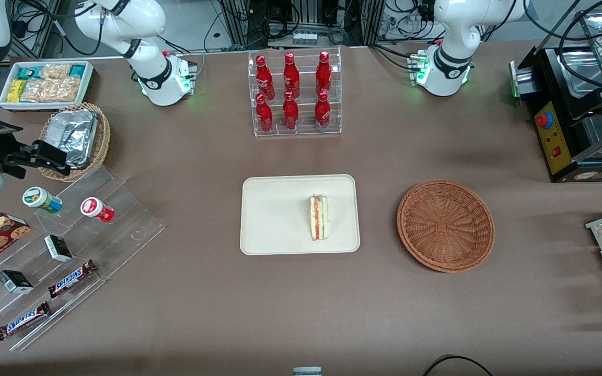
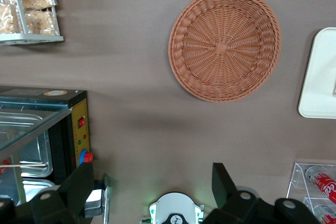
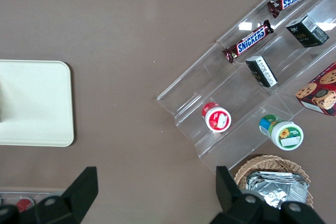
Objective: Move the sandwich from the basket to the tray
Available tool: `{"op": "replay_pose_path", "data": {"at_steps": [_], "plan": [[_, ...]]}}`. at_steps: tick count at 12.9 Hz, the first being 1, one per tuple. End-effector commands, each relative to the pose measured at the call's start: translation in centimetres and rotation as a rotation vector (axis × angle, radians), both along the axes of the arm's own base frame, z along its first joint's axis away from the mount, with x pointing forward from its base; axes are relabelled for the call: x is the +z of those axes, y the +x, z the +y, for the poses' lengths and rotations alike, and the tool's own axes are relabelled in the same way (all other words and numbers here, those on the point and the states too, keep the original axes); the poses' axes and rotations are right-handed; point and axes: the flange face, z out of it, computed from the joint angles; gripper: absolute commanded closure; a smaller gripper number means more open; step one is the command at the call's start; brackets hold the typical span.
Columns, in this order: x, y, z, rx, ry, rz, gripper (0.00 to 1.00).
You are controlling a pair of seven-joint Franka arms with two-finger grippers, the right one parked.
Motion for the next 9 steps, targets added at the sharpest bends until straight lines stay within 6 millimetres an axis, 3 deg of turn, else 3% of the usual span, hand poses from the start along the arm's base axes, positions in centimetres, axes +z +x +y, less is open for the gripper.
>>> {"op": "replay_pose_path", "data": {"at_steps": [1,9], "plan": [[0.46,-0.2,-2.73,0.023,-0.016,-0.015,0.01],[0.81,-0.32,-3.55,-0.075,-0.059,-0.014,0.01]]}}
